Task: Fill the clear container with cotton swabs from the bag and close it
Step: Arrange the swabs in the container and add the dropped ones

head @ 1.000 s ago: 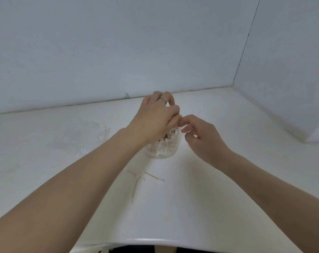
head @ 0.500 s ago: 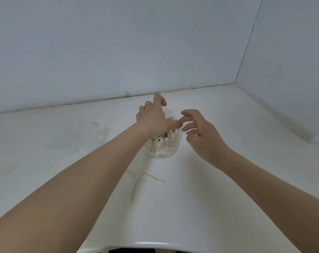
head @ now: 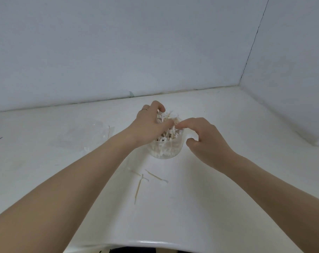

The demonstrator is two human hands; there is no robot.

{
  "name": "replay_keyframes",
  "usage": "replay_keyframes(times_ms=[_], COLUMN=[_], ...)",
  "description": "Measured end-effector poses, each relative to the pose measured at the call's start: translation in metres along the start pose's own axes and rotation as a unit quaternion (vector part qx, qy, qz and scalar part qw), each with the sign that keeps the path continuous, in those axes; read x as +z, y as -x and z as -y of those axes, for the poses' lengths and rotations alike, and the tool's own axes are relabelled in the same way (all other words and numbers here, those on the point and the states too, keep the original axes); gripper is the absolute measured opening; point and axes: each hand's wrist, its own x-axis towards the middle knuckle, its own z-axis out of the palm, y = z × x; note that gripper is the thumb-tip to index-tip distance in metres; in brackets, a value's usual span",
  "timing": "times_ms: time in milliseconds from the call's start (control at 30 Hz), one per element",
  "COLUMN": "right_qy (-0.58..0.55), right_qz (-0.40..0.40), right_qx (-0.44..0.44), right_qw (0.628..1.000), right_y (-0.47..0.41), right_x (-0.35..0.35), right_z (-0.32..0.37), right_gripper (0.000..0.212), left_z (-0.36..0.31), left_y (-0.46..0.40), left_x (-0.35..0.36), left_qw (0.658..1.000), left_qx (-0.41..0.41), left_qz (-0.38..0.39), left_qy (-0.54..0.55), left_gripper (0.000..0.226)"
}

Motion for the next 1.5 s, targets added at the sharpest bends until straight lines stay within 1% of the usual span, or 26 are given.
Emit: replay_keyframes(times_ms=[67, 133, 200, 267, 333, 433, 500, 633, 733, 767, 800, 933, 967, 1033, 1100, 1167, 1233, 1300, 1367, 1400, 1433, 1500], right_qy=[0.009, 0.022, 0.045, 0.078, 0.103, 0.103, 0.094, 0.099, 0.120, 0.119, 0.113, 0.090, 0.077, 0.051, 0.036, 0.046, 0.092, 0.140, 0.161, 0.154, 0.135, 0.085], right_qz=[0.001, 0.012, 0.016, 0.012, 0.018, 0.007, -0.011, -0.009, -0.019, -0.024, -0.018, 0.057, 0.061, 0.045, 0.030, 0.026, 0.024, 0.034, 0.035, 0.029, 0.023, 0.023], right_qx=[-0.011, -0.027, -0.059, -0.104, -0.131, -0.125, -0.111, -0.135, -0.144, -0.133, -0.123, -0.106, -0.093, -0.075, -0.077, -0.105, -0.157, -0.207, -0.227, -0.220, -0.194, -0.120], right_qw=[1.000, 0.999, 0.997, 0.991, 0.986, 0.987, 0.989, 0.986, 0.982, 0.984, 0.986, 0.989, 0.991, 0.995, 0.996, 0.993, 0.983, 0.968, 0.960, 0.963, 0.971, 0.989], right_y=[0.000, -0.002, -0.004, -0.006, -0.006, -0.006, -0.004, -0.001, -0.004, -0.006, -0.008, -0.014, -0.014, -0.014, -0.013, -0.013, -0.014, -0.014, -0.014, -0.015, -0.016, -0.017], right_x=[-0.001, -0.001, 0.003, 0.007, 0.010, 0.010, 0.009, 0.011, 0.007, 0.005, 0.004, 0.011, 0.012, 0.010, 0.009, 0.010, 0.012, 0.014, 0.014, 0.013, 0.011, 0.008], right_z=[0.001, 0.001, 0.001, 0.000, -0.002, -0.003, -0.002, 0.001, 0.003, 0.005, 0.007, 0.012, 0.012, 0.013, 0.015, 0.018, 0.020, 0.020, 0.019, 0.018, 0.019, 0.021], right_gripper=[0.058, 0.063, 0.066, 0.063, 0.063, 0.067, 0.067, 0.062, 0.062, 0.064, 0.065, 0.069, 0.069, 0.069, 0.069, 0.070, 0.072, 0.070, 0.068, 0.068, 0.067, 0.066], left_z=[0.004, 0.007, 0.009, 0.011, 0.015, 0.023, 0.027, 0.029, 0.027, 0.028, 0.029, 0.034, 0.034, 0.033, 0.034, 0.036, 0.038, 0.039, 0.039, 0.039, 0.038, 0.039], left_y=[-0.001, -0.002, -0.003, -0.003, -0.002, 0.000, 0.003, 0.006, 0.004, 0.004, 0.004, 0.009, 0.009, 0.007, 0.007, 0.009, 0.011, 0.012, 0.012, 0.012, 0.012, 0.010], left_x=[-0.006, -0.012, -0.015, -0.015, -0.013, -0.007, -0.004, -0.002, -0.001, 0.000, 0.002, 0.010, 0.011, 0.010, 0.008, 0.008, 0.011, 0.012, 0.012, 0.012, 0.012, 0.011], left_qw=[0.999, 0.994, 0.989, 0.981, 0.972, 0.965, 0.960, 0.943, 0.909, 0.904, 0.909, 0.928, 0.929, 0.926, 0.928, 0.937, 0.941, 0.940, 0.937, 0.934, 0.930, 0.922], left_qx=[0.015, 0.002, -0.035, -0.070, -0.085, -0.082, -0.078, -0.089, -0.123, -0.128, -0.127, -0.099, -0.095, -0.103, -0.101, -0.077, -0.058, -0.050, -0.052, -0.055, -0.061, -0.073], left_qz=[-0.035, -0.074, -0.073, -0.041, -0.019, -0.031, -0.030, -0.021, -0.063, -0.076, -0.082, -0.080, -0.079, -0.076, -0.069, -0.063, -0.058, -0.054, -0.051, -0.052, -0.054, -0.059], left_qy=[0.033, 0.079, 0.126, 0.174, 0.217, 0.248, 0.269, 0.319, 0.393, 0.400, 0.389, 0.350, 0.349, 0.356, 0.353, 0.335, 0.328, 0.333, 0.341, 0.348, 0.358, 0.376], left_gripper=[0.026, 0.018, 0.019, 0.020, 0.019, 0.018, 0.023, 0.039, 0.024, 0.021, 0.023, 0.026, 0.024, 0.018, 0.018, 0.020, 0.020, 0.024, 0.031, 0.029, 0.025, 0.021])
